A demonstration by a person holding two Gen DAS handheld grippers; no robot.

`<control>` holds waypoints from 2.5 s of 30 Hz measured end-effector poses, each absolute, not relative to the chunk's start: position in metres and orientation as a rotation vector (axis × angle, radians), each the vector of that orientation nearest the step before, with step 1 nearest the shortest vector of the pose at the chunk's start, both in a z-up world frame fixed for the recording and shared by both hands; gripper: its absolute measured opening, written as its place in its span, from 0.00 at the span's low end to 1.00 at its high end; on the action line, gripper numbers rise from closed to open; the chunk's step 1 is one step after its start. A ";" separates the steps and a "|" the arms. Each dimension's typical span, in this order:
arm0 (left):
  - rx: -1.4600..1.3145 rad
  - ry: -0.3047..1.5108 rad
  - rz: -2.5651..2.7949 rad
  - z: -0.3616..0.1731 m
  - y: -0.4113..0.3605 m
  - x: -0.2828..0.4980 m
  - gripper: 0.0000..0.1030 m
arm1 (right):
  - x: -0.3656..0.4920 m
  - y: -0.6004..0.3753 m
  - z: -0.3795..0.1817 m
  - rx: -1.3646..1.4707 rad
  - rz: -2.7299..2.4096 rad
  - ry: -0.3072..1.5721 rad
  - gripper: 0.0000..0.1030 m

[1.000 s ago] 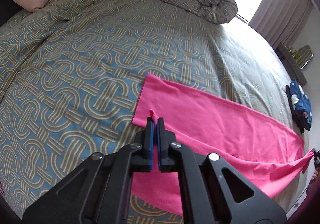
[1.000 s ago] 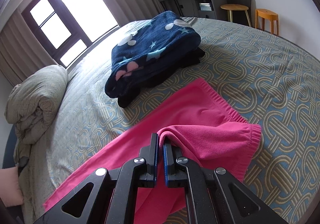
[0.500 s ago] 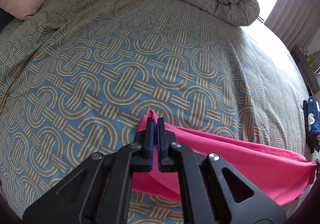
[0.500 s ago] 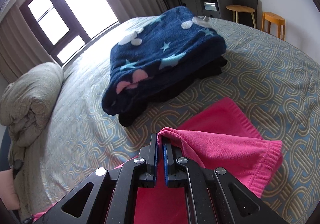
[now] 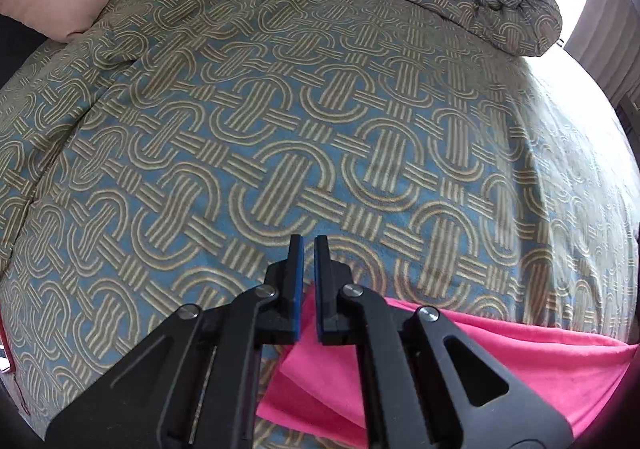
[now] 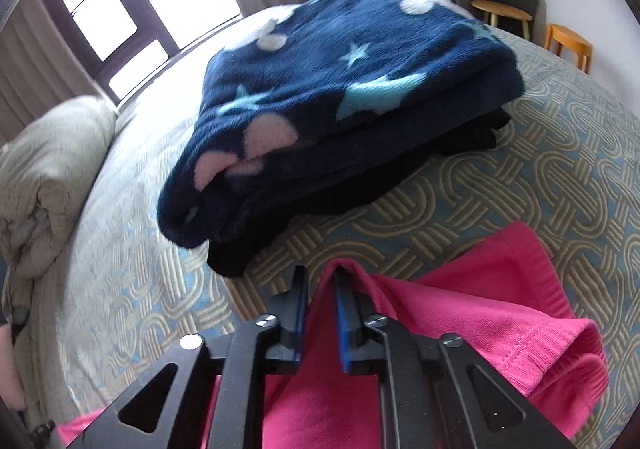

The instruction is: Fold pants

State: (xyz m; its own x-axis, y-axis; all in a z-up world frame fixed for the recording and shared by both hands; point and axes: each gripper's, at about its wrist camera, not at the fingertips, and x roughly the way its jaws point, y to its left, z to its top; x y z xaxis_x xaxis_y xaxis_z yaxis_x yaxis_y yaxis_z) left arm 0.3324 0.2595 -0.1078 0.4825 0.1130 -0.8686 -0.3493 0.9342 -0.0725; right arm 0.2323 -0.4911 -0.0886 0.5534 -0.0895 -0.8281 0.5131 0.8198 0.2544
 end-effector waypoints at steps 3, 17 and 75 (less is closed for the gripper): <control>-0.179 1.018 0.130 -0.092 0.215 0.308 0.04 | 0.220 -0.490 -0.083 0.459 -0.377 0.944 0.25; 0.208 1.075 -0.912 -0.093 -0.189 0.165 0.28 | 0.094 -0.540 -0.066 0.230 -0.385 0.914 0.59; 0.138 1.099 -0.901 -0.091 -0.245 0.094 0.32 | 0.015 -0.573 -0.048 0.342 -0.296 0.866 0.39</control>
